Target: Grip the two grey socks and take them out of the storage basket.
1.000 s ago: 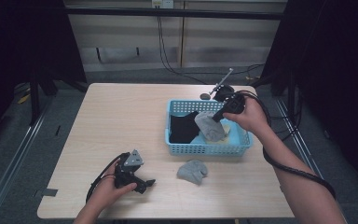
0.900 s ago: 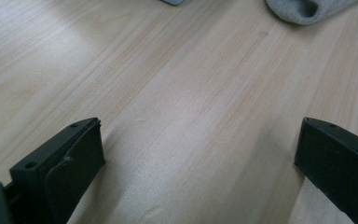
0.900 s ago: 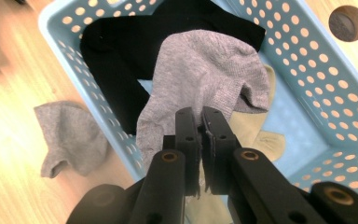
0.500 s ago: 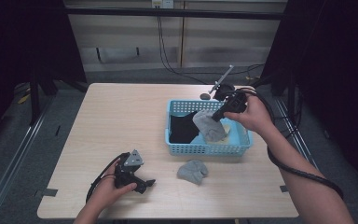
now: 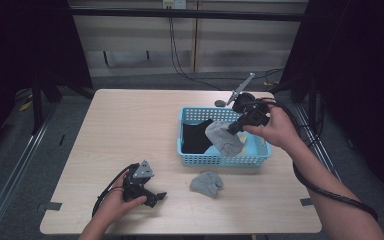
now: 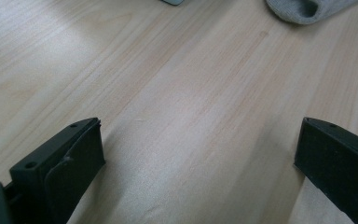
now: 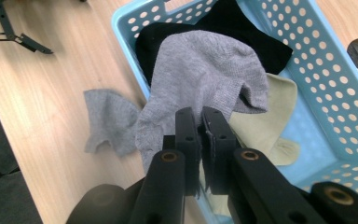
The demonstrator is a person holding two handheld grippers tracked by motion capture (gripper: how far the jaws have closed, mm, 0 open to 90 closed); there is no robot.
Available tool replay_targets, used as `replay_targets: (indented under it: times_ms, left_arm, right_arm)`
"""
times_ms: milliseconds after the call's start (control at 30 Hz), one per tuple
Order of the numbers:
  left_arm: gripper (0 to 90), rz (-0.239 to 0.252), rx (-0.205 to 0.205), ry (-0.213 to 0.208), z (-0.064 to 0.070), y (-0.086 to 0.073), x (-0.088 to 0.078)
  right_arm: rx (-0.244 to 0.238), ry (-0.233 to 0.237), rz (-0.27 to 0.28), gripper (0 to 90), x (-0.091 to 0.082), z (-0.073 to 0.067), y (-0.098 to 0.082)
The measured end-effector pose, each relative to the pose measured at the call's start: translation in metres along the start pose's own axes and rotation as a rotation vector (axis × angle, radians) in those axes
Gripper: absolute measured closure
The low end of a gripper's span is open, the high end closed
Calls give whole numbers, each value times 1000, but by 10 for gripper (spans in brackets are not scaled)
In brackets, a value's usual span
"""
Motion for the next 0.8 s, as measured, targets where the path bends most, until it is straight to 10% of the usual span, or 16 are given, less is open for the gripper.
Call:
replay_targets:
  times_ms: [800]
  left_arm:
    - [5,-8,8,-1,0,0,0]
  right_arm:
    - [-170,35,-24,860,-3,-56,0]
Point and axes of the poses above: each handheld gripper's, and its own axes: x roughly forward along the jaws, y roughly out of its top, z roughly to its right, the point moved 5 cm from there along x, roughly forward along the jaws, and after that the axes turned 1 degree about -x, right-handed, at the moved point
